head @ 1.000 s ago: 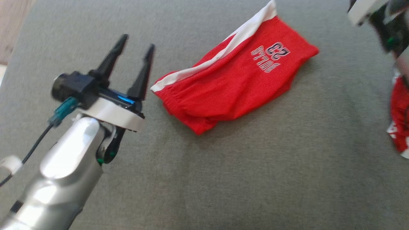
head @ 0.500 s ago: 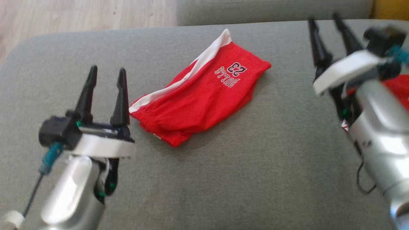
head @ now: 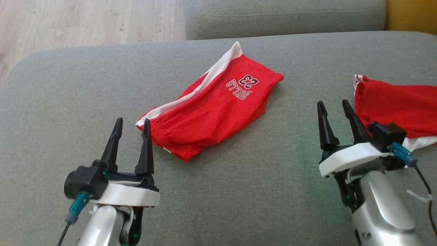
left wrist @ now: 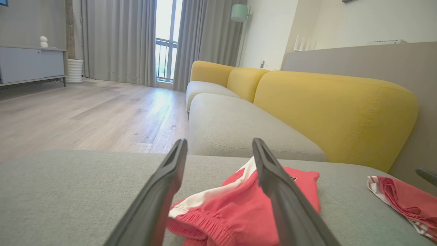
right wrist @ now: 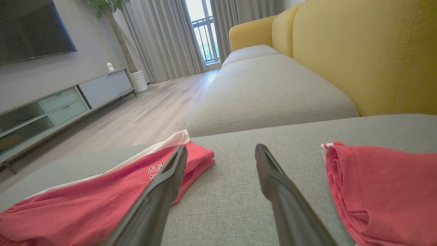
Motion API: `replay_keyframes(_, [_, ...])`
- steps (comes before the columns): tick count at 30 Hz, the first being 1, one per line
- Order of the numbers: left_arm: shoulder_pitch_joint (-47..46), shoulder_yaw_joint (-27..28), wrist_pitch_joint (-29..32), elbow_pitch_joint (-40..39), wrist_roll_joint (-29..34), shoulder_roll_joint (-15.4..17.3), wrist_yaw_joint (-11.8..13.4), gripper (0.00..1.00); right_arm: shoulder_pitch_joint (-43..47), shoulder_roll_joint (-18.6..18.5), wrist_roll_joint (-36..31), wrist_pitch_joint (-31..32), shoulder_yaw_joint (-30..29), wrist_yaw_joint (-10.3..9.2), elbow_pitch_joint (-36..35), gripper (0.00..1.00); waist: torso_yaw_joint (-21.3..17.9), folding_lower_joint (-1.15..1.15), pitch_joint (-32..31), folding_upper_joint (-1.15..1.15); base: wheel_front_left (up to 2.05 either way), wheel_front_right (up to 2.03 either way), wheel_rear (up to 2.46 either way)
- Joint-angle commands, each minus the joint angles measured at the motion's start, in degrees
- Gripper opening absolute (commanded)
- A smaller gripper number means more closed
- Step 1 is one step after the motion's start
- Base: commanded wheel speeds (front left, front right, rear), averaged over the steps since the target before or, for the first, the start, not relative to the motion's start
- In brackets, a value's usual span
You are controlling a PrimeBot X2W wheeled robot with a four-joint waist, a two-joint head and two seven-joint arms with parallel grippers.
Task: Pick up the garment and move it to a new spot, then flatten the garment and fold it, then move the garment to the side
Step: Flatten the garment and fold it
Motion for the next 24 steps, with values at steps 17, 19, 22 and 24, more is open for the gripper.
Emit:
replay_keyframes(17, [-5.03,3.93,-0.29,1.08,4.5,-3.85,-4.97,1.0,-3.6,1.87,2.9,16.3,-7.57,0.39,-7.66,1.0,11.09,0.01,8.39,0.0,0.0,0.0,0.0])
replay_keyframes(19, [-5.42,3.62,-0.29,1.42,4.61,-4.14,-5.24,1.0,-5.58,1.87,5.05,17.79,-8.63,0.39,-5.26,1.0,12.62,0.01,9.06,0.0,0.0,0.0,0.0])
replay_keyframes(22, [-5.89,3.22,-0.29,1.88,5.05,-4.45,-5.5,1.0,-8.99,1.87,7.58,19.24,-10.07,0.39,-0.38,1.0,14.56,0.01,9.75,0.0,0.0,0.0,0.0])
replay_keyframes(24, [-6.09,2.73,-0.29,2.06,5.13,-4.64,-5.63,1.0,-11.38,1.88,8.8,20.15,-11.74,0.39,4.06,1.0,15.76,0.01,10.11,0.0,0.0,0.0,0.0])
